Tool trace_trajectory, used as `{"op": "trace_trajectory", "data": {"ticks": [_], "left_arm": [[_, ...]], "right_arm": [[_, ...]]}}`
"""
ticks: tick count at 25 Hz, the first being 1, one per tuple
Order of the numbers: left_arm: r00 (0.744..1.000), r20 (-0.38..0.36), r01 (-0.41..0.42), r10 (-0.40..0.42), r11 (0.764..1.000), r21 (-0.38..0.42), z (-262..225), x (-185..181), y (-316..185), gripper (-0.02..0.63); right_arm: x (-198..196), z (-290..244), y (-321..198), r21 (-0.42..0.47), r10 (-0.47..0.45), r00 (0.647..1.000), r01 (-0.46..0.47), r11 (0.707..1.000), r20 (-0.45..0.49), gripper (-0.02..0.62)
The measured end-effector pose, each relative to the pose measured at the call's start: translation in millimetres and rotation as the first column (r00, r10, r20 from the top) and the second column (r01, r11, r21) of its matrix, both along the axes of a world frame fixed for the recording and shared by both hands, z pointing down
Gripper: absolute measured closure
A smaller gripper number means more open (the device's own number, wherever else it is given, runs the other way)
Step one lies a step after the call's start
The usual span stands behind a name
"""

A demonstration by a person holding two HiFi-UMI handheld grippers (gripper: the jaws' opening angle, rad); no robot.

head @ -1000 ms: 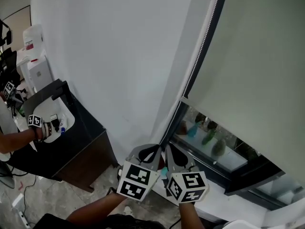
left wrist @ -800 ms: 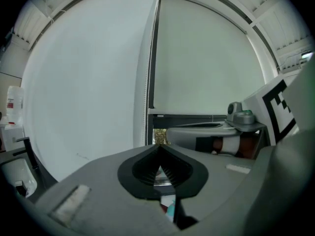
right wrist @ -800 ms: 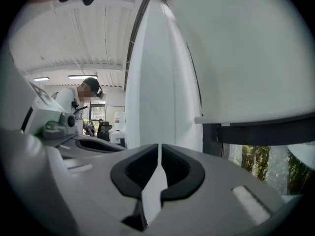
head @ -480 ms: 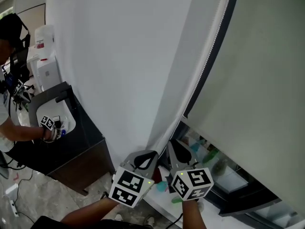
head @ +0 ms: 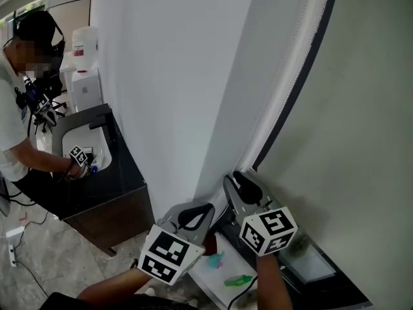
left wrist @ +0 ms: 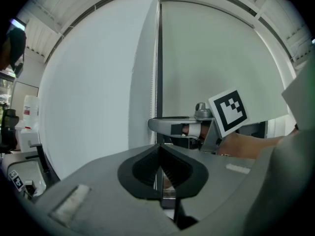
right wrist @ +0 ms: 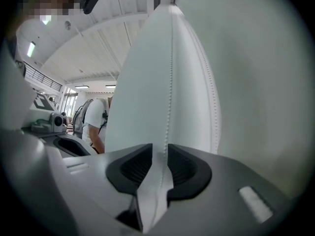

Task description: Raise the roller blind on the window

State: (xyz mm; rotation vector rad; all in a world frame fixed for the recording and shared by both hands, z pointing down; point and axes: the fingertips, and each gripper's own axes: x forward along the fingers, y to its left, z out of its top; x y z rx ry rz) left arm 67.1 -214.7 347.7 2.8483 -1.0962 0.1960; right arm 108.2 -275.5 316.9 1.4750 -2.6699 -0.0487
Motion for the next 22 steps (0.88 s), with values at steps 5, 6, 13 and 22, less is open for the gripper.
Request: {"op": "trace_trajectory", "data": {"ticks": [5, 6, 13, 22], "left_arm": [[0.999, -0.009, 0.039, -0.039, 0.999, 0.013, -13, -1, -3, 0.604], [0.999, -0.016, 0.043, -0.043, 0.999, 0.013, -15, -2, -3, 0.604], [0.997, -0.043, 0.06, -0.059, 0.998, 0.035, -25, -5, -10, 0.604], [0.997, -0.082, 0.002, 0.002, 0.999, 0.046, -54, 5, -12, 0.603]], "right_arm": [[1, -13, -8, -0.008, -0.062, 0.998, 0.062, 0.998, 0.026, 0.511], [0, -13, -8, -0.009, -0.075, 0.997, 0.075, 0.997, 0.022, 0.511], [-2, -3, -14, -0.013, -0.136, 0.99, 0.137, 0.991, 0.026, 0.501], [-5, -3, -11, -0.015, -0.106, 0.994, 0.106, 0.994, 0.019, 0.575]]}}
